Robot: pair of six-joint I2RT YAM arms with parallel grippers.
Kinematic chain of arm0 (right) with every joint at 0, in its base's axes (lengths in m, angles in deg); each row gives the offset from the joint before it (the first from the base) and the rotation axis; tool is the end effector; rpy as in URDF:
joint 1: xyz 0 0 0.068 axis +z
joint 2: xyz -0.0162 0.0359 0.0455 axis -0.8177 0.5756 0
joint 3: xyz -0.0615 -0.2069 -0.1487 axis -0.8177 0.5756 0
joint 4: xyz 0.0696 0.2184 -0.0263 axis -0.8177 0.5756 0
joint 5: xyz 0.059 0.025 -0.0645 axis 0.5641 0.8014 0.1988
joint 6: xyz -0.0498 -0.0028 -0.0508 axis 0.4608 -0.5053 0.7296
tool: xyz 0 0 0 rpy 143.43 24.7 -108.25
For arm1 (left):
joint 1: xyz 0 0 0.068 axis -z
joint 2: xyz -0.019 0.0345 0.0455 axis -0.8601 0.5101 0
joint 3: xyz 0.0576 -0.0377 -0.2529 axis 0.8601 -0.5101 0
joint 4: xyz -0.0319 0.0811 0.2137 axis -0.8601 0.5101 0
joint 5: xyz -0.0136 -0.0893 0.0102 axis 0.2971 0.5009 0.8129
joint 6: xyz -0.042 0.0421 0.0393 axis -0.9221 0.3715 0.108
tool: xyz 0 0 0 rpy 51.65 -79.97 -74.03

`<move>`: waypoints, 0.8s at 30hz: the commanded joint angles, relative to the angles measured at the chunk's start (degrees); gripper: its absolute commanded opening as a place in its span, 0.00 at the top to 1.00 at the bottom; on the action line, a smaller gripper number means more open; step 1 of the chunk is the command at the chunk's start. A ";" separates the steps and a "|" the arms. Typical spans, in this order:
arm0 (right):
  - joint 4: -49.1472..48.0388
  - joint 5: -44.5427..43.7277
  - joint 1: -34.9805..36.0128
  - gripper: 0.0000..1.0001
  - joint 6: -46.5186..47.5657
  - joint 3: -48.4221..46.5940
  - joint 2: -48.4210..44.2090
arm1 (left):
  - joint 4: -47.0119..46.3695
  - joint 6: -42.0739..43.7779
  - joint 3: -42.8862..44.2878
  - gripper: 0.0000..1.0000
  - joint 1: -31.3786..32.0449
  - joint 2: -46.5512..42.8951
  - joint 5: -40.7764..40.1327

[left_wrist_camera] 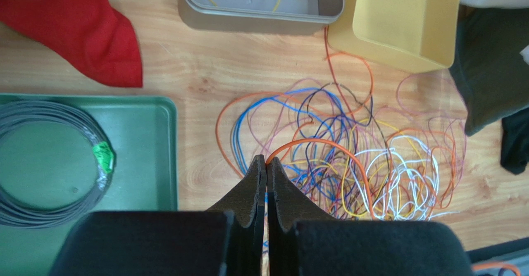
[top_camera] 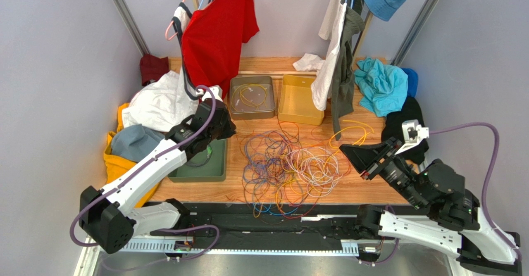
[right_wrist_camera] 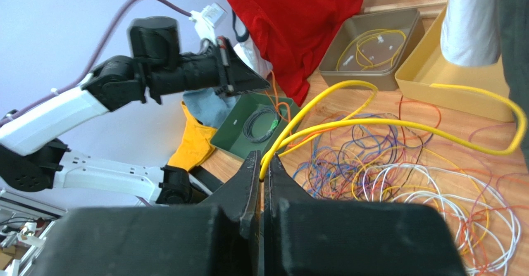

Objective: Untangle the cables

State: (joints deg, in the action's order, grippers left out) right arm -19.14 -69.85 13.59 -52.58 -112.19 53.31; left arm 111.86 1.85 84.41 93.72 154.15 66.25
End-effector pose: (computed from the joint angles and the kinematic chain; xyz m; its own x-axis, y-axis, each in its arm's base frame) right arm 0.0402 0.0270 0.3612 -0.3451 0.3938 -0.8520 -0.5499 0.6508 0.5236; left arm 0.2021 -0.1222 0.2869 -0.6402 -0.3393 -0.6892 -0.0265 0.9064 -0.4216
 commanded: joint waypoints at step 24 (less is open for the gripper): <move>2.82 6.08 0.20 1.00 14.76 -41.82 25.75 | -14.79 -2.41 -11.04 0.75 -9.79 0.21 22.64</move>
State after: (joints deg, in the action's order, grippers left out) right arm -16.08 -65.85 13.59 -41.23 -151.14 72.87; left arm 102.68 -0.67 73.07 83.25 158.39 81.99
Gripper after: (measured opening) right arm 0.011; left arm 0.068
